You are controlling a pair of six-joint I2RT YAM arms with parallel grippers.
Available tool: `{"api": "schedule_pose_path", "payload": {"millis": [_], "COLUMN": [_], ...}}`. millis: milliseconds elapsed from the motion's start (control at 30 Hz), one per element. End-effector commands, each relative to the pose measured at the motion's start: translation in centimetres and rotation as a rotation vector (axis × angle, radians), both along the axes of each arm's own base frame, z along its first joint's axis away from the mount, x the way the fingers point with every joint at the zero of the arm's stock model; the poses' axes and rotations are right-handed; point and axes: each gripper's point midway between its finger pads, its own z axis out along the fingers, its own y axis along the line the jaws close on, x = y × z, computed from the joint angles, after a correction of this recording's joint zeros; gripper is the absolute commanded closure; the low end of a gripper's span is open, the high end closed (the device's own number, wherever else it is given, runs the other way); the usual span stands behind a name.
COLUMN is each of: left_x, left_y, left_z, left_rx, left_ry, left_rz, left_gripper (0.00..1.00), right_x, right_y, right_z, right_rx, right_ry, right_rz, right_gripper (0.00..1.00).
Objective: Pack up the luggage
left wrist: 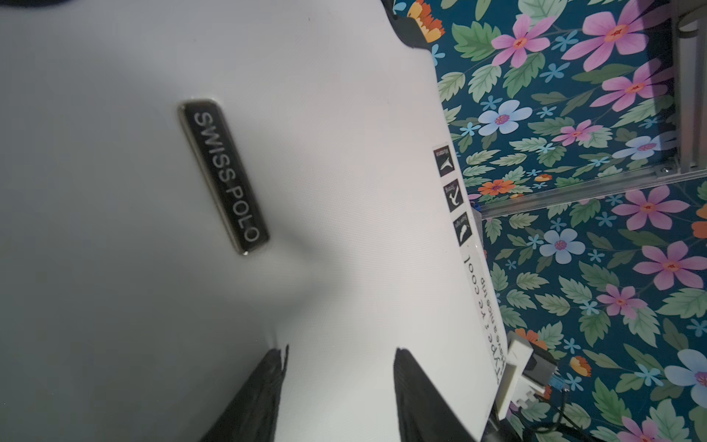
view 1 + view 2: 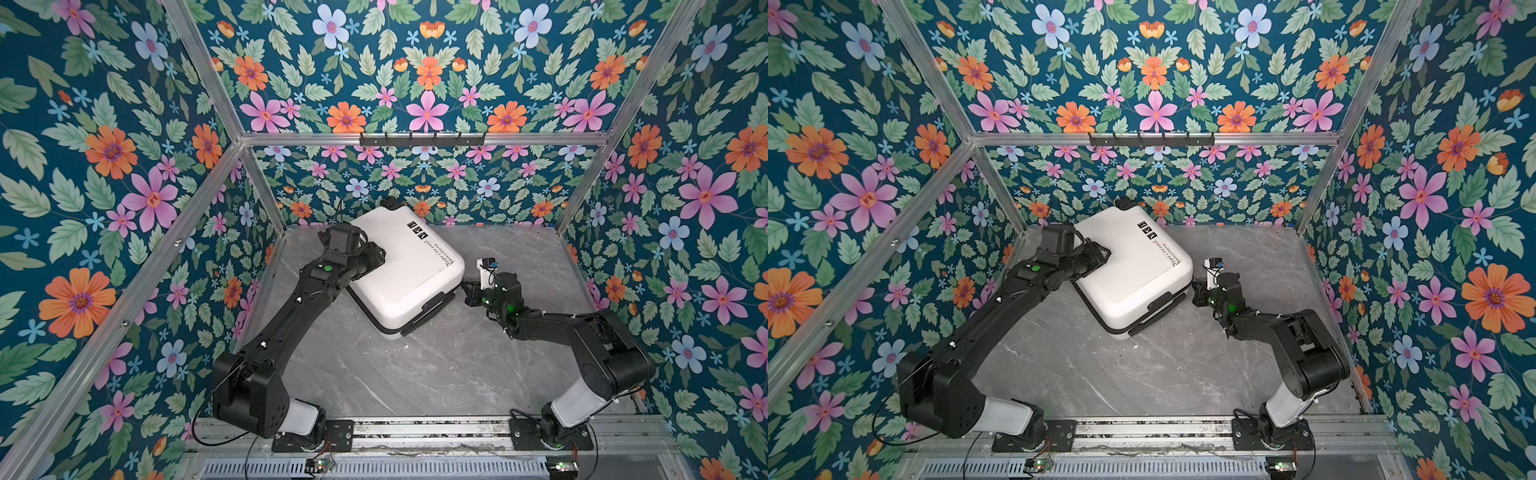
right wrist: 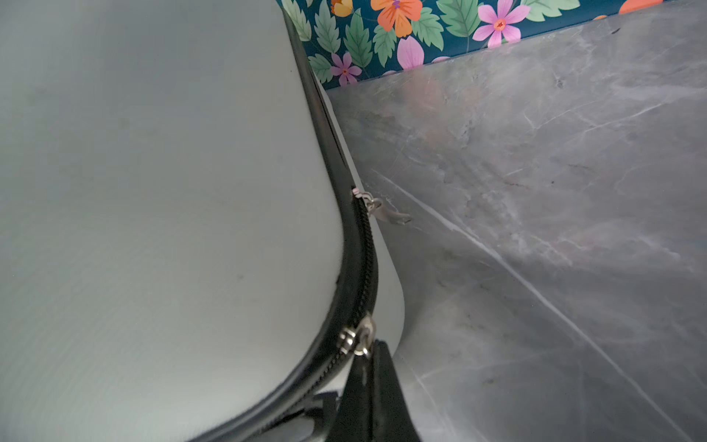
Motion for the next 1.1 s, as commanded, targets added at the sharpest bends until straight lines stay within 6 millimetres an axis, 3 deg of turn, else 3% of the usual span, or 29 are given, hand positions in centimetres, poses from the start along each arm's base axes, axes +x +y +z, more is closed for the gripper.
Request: {"api": "schedule_pose_path", "payload": {"millis": [0, 167, 333, 467, 533, 667, 833, 900, 1067], "left_x": [-4.8, -4.5, -4.8, -6.1, -6.1, -3.8, 0.1, 1.5, 3.7], "left_y": [3.1, 3.2, 3.8, 4.2, 3.5, -1.1, -10.8, -13.4, -15.9], "left_z": [-6.7, -6.0, -2.8, -0.7, 0.0, 2.2, 4.1, 3.9, 2.6], "left_rx": [0.158, 0.165, 0.186, 0.341, 0.400, 0.410, 0.509, 0.555, 0.567], "left_ry": [0.309, 0.289, 0.248, 0.219, 0.204, 0.096, -0.076, -0.097, -0.080], "left_rz": [0.047, 0.059, 0.071, 0.057, 0.030, -0.056, -0.227, -0.263, -0.259], "left_gripper": [0.49, 0.48, 0.44, 0.41, 0.42, 0.37, 0.33, 0.32, 0.31], "right_x": [2.2, 2.4, 1.4, 0.5, 0.0, -1.0, -2.3, -2.9, -4.2], "right_y": [-0.6, 0.5, 0.9, 1.3, 1.5, 2.3, 4.4, 5.4, 7.2], "right_z": [1.8, 2.3, 2.3, 2.3, 3.8, 4.1, 4.0, 3.9, 3.7], "right_rx": [0.035, 0.065, 0.068, 0.050, 0.060, 0.061, 0.069, 0.073, 0.102], "right_ry": [-0.069, -0.080, -0.088, -0.087, -0.117, -0.118, -0.109, -0.105, -0.093], "right_rz": [-0.042, 0.015, 0.060, 0.109, 0.126, 0.166, 0.214, 0.227, 0.233], "right_gripper": [1.00, 1.00, 1.00, 1.00, 1.00, 1.00, 1.00, 1.00, 1.00]}}
